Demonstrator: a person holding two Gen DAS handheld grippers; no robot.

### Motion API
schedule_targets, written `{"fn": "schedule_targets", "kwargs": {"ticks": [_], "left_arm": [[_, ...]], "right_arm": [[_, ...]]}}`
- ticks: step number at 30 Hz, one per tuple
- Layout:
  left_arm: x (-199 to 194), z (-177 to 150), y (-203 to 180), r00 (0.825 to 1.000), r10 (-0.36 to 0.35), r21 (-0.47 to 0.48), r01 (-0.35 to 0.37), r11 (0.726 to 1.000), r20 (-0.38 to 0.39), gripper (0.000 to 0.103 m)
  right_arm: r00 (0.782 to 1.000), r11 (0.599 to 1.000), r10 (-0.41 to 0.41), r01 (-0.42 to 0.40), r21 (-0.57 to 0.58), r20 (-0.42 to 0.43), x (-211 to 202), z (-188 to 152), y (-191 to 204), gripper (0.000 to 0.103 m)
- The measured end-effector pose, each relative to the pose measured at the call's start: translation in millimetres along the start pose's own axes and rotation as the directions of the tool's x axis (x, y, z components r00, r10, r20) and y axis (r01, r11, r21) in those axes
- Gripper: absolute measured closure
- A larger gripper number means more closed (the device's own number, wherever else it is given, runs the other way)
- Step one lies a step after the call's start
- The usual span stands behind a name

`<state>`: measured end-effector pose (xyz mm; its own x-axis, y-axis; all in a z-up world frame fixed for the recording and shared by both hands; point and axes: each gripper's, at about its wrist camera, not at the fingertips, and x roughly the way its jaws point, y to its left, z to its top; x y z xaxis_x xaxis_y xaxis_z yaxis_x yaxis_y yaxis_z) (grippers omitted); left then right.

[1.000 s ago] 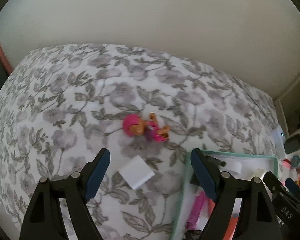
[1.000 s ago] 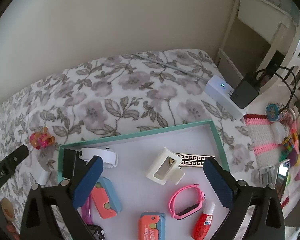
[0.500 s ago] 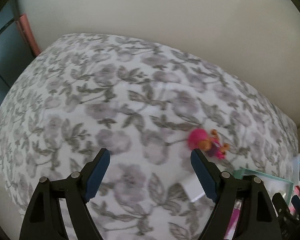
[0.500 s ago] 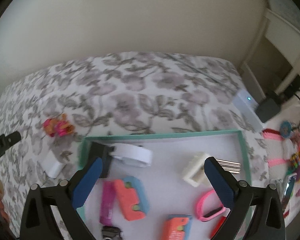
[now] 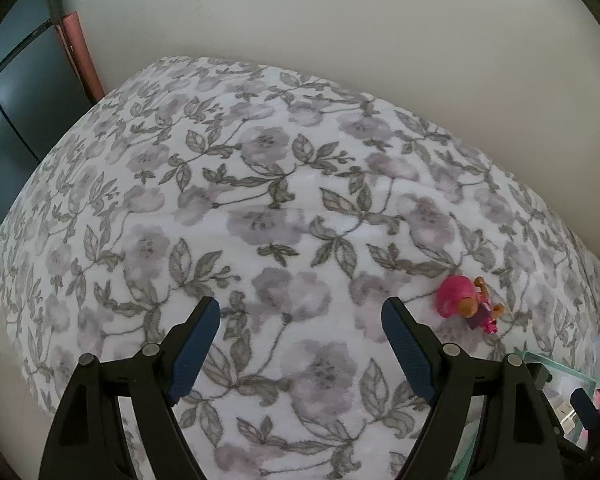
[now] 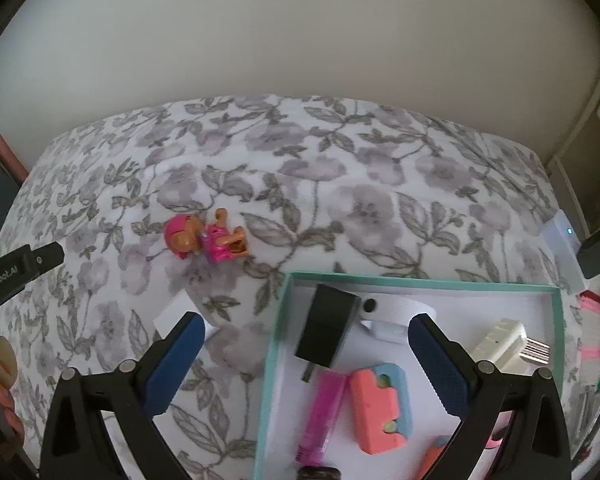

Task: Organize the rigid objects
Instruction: 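Move both tools back toward the white charger and pink doll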

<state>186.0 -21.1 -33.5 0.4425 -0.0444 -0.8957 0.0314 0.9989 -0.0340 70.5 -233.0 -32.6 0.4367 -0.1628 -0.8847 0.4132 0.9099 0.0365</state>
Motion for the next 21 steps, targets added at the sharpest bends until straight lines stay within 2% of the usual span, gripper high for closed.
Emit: {"fn": "schedule_targets", "kwargs": {"ticks": [6,15,21], "left_arm": [[15.2,-4.4,-9.7,0.999,-0.012,0.042,0.014,0.999,-0.044,0.019],[41.7,-26.4,-53.4,0.98,-0.106,0.128,0.128,0.983,-0.168,0.019],[45.7,-31.0,-69.9,0.971,-0.144,0.134,0.171,0.976,-0.191,0.019]], "right_arm": [[1.0,1.0,-0.006,0.006,-0.002,-0.027,12.4,0.2,4.4,0.0],[0.998,0.999,-0.046,0.046,-0.003,-0.049,19.4,-1.3,-4.9,0.0],[0.997,0.998,-0.055,0.056,0.02,-0.058,19.6,-0.8,-18.3,0.0]]}}
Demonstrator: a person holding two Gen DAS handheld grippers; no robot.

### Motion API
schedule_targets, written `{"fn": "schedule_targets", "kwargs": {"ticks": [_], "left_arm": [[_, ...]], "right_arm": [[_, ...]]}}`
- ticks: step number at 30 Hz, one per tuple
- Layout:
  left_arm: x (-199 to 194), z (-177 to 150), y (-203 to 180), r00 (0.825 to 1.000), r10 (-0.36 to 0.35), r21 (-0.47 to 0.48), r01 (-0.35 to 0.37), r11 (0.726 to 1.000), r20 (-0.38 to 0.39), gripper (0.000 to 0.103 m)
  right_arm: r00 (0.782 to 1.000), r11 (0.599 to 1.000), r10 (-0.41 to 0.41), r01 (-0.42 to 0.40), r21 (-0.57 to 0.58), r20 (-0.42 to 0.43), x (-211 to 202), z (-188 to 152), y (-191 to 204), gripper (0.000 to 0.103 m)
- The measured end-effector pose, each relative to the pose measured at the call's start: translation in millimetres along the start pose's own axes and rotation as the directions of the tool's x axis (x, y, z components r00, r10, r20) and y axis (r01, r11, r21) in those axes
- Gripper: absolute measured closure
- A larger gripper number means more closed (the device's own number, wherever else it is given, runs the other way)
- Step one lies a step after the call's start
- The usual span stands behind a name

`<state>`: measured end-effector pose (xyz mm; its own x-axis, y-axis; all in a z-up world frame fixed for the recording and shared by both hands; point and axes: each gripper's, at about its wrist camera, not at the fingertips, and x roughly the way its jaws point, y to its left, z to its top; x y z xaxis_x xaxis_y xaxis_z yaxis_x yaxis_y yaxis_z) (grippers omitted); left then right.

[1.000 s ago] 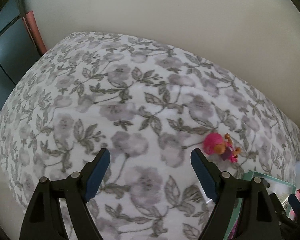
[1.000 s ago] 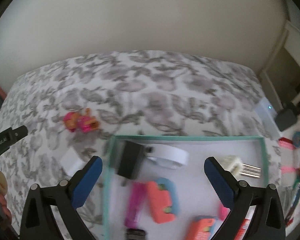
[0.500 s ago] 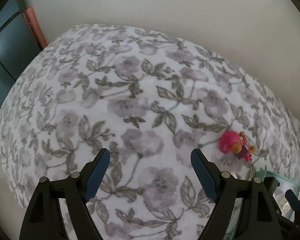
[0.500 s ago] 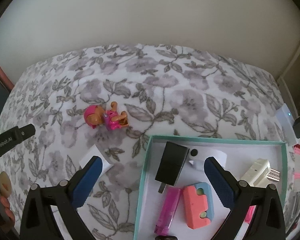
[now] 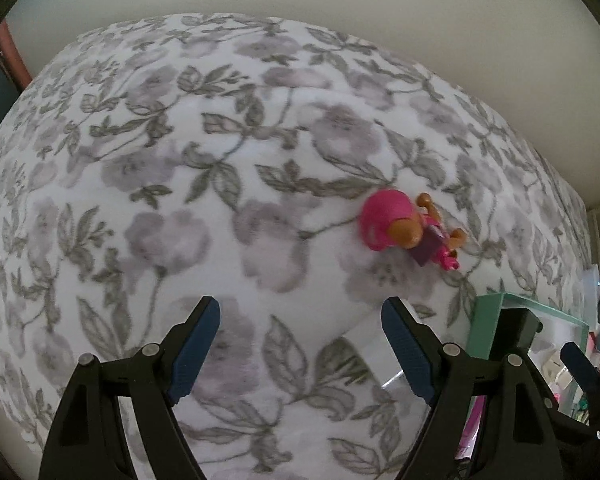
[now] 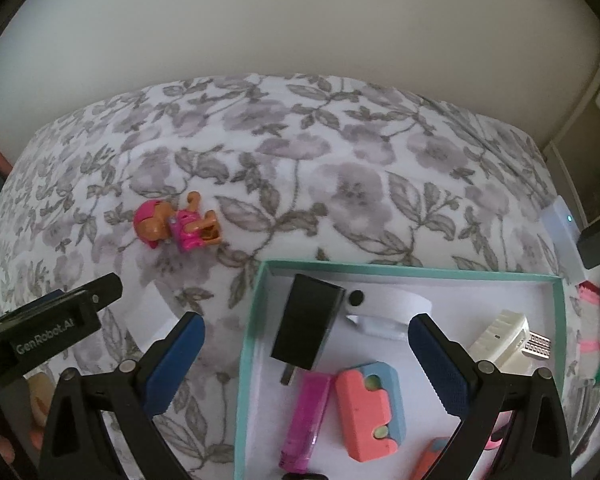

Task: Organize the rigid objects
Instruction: 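Move both tools back toward the white charger and pink doll, then grasp the white charger with the left tool while the right tool grasps the pink doll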

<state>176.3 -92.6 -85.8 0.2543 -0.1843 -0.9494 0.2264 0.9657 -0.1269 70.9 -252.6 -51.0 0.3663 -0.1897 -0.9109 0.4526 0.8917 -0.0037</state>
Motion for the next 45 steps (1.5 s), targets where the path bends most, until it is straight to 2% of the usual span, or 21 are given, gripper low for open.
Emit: {"fn": "schedule_targets", "kwargs": {"ticks": [16,23,28,30,35,39,42,45], "left_arm": [[27.9,-5.4,-32.1,0.993,-0.093,0.01,0.094,0.996,-0.074,0.019],[33.6,-10.8,-36.8,0.992,-0.086,0.022,0.088,0.996,-0.091,0.019],[31.8,-11.5,-34.7,0.988,-0.119,0.004,0.12,0.993,-0.101,0.02],[29.1,-13.1,-32.3,0.987,-0.129,0.002,0.13,0.992,-0.1,0.023],[25.5,-16.7,-36.8,0.983,-0.152,0.023,0.155,0.988,-0.103,0.042],[25.3,-16.2,-37.3,0.982,-0.157,0.028,0.161,0.987,-0.101,0.042],[25.0,-13.9,-29.4,0.981,-0.169,-0.001,0.17,0.985,-0.091,0.042],[21.6,-8.4,-12.6,0.987,-0.149,-0.034,0.147,0.988,-0.062,0.042]], "right_arm": [[1.0,0.999,-0.011,0.011,0.041,0.003,-2.4,1.4,-20.4,0.0],[1.0,0.999,-0.013,0.013,0.049,0.0,-1.4,0.5,-23.2,0.0],[1.0,0.998,-0.014,0.014,0.056,0.001,-1.5,0.0,-24.8,0.0],[1.0,0.998,-0.014,0.014,0.06,0.002,-1.7,0.1,-25.3,0.0],[1.0,0.998,-0.017,0.017,0.066,0.006,-1.7,0.1,-26.0,0.0],[1.0,0.997,-0.019,0.019,0.079,0.008,-1.1,0.4,-27.3,0.0],[0.999,0.995,0.007,-0.01,0.096,0.033,-4.2,2.5,-26.0,0.0],[0.998,0.997,0.01,-0.014,0.082,0.055,-6.5,5.5,-16.7,0.0]]}}
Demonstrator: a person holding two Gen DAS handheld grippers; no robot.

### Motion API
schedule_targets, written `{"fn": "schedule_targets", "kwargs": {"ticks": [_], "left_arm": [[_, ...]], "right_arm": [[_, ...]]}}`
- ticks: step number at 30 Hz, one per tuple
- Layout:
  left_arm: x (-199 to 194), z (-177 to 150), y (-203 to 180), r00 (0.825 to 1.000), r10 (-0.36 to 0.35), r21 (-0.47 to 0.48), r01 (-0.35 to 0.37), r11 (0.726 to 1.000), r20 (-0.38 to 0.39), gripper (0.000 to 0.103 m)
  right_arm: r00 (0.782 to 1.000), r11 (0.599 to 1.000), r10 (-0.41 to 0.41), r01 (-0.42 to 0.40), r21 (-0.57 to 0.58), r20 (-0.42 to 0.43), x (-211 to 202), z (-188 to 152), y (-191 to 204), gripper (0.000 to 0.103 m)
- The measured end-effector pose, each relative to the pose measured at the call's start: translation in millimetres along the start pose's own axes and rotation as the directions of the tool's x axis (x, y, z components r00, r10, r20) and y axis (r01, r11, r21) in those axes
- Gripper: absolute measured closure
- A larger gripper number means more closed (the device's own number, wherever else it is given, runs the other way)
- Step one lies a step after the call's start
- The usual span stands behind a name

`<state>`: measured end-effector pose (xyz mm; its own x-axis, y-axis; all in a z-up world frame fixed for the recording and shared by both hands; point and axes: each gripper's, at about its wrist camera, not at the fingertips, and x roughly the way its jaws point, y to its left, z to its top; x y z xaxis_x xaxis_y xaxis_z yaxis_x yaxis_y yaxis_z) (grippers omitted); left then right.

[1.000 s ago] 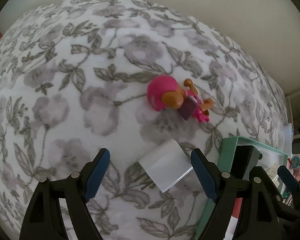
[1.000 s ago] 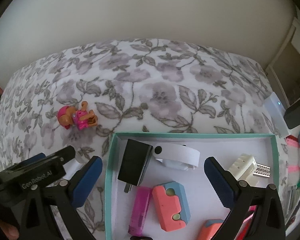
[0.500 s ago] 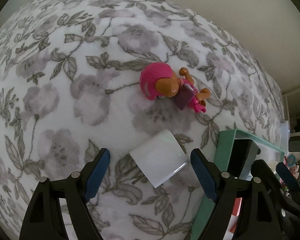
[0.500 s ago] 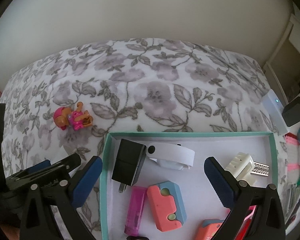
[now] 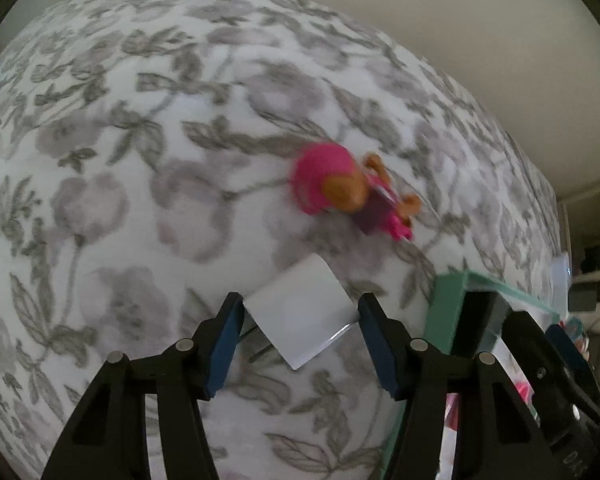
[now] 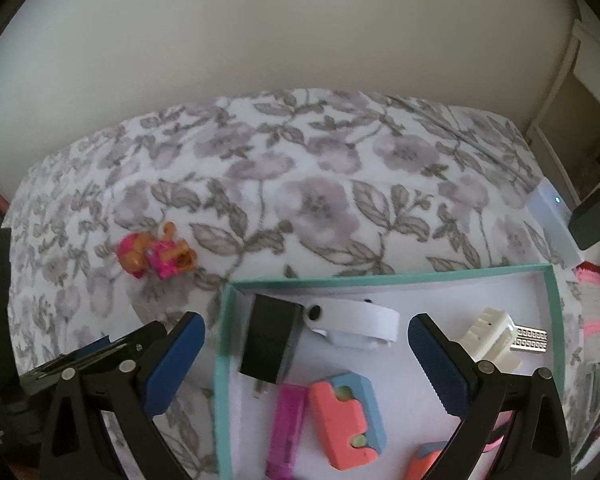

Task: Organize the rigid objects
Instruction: 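Grasp the white charger with the left tool while the right tool grasps the pink doll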

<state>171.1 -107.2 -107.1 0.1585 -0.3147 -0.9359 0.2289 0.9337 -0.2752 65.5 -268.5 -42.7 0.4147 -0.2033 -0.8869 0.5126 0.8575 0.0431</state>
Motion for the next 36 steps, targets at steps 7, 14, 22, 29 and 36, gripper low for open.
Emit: {"fn": "schedule_targets", "kwargs": {"ticks": [7,14,22,29,36], "left_arm": [[-20.4,14.2,41.5,0.995,0.052,-0.112,-0.042,0.993,0.085,0.042],[-40.1,24.9,69.5,0.984,0.076,-0.179,-0.047,0.983,0.159,0.042],[-37.4,31.7,83.4,0.98,0.089,-0.227,-0.047,0.973,0.176,0.042],[-25.7,31.2,90.1,0.981,0.107,-0.232,-0.068,0.97,0.162,0.042],[-17.9,31.6,94.1,0.982,0.115,-0.24,-0.076,0.968,0.152,0.042]], "right_arm": [[0.998,0.997,0.067,-0.067,-0.046,0.007,10.2,9.0,29.7,0.0],[0.99,0.985,0.144,-0.143,-0.095,0.004,25.6,24.5,64.1,0.0],[0.984,0.97,0.176,-0.175,-0.17,-0.011,44.3,32.7,102.9,0.003],[0.981,0.972,0.188,-0.194,-0.132,-0.056,68.9,35.0,107.5,0.008],[0.975,0.97,0.208,-0.216,-0.114,-0.077,84.3,35.4,111.5,0.016]]}}
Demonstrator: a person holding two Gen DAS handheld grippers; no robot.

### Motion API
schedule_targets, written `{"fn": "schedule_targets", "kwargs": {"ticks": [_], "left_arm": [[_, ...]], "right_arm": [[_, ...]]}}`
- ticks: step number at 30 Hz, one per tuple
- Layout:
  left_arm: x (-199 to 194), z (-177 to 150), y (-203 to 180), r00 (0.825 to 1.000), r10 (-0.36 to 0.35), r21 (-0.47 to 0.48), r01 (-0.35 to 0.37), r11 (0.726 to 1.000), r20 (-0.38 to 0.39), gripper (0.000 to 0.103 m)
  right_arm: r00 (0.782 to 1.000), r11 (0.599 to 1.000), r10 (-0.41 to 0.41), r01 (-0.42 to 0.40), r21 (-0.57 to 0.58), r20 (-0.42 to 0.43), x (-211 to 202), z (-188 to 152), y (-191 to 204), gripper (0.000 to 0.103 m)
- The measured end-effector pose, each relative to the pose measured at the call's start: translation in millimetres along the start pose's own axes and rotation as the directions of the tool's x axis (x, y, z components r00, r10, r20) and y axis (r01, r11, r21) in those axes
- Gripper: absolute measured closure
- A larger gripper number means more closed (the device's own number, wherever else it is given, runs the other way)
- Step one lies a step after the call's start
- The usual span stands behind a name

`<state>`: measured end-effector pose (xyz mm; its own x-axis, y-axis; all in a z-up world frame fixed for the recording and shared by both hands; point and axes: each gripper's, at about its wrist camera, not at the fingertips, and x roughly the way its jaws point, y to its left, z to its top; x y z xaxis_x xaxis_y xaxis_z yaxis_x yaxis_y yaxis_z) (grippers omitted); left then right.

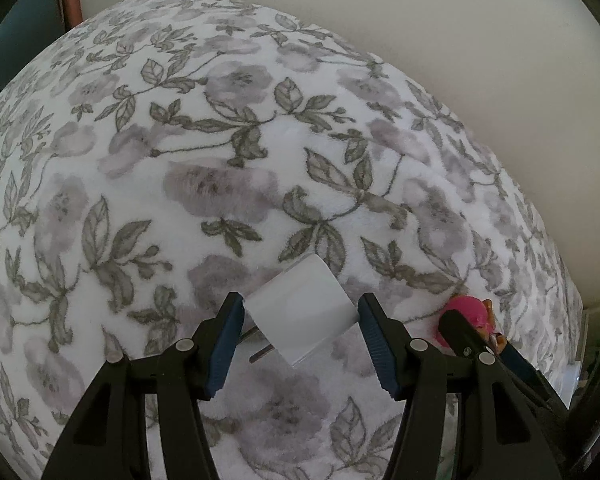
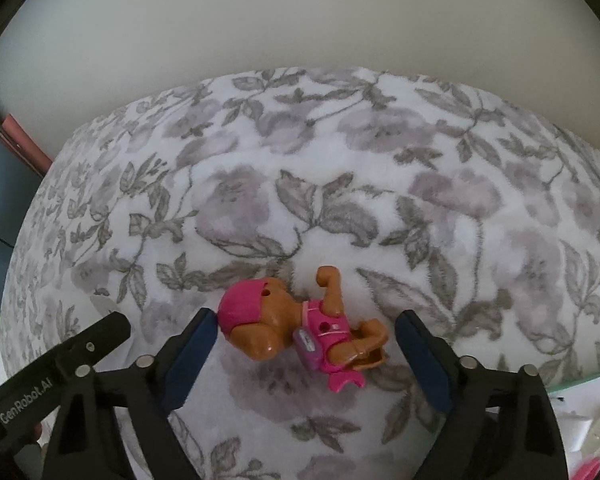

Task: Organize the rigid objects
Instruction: 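Grasp the white charger with the left tool while the right tool grasps the pink doll, then carry the charger with the left tool while the right tool carries the doll over the tray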

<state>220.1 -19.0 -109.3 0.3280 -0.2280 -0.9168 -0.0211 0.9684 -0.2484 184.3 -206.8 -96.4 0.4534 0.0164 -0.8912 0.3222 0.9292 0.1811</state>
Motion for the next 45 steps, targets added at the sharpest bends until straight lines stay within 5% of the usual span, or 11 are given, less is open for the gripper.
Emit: {"fn": "schedule_targets", "kwargs": {"ticks": [13,25,39,45], "left_arm": [[-2.2,0.6,0.1,1.0,-0.01,-0.002,0.01,1.0,-0.007,0.042],[-50.1,-5.4,-3.4,0.998,-0.038,0.004,0.038,0.999,0.045,0.042],[-120.2,-54.1,-18.3,0.992,-0.053,0.136,0.037,0.99,0.118,0.042],[-133.5,-94.2,-55.0,0.989,-0.107,0.268,0.075,0.961,0.105,0.042]], "right_arm": [[1.0,0.999,-0.01,0.01,-0.033,-0.003,-6.2,-6.5,3.7,0.021],[0.998,0.999,-0.022,0.025,-0.047,0.063,-64.3,-27.4,5.7,0.021],[0.995,0.996,-0.055,0.049,0.071,0.088,-134.5,-90.4,-28.2,0.021],[0.989,0.983,-0.131,0.12,0.141,0.073,-156.0,-122.3,-58.1,0.021]]}}
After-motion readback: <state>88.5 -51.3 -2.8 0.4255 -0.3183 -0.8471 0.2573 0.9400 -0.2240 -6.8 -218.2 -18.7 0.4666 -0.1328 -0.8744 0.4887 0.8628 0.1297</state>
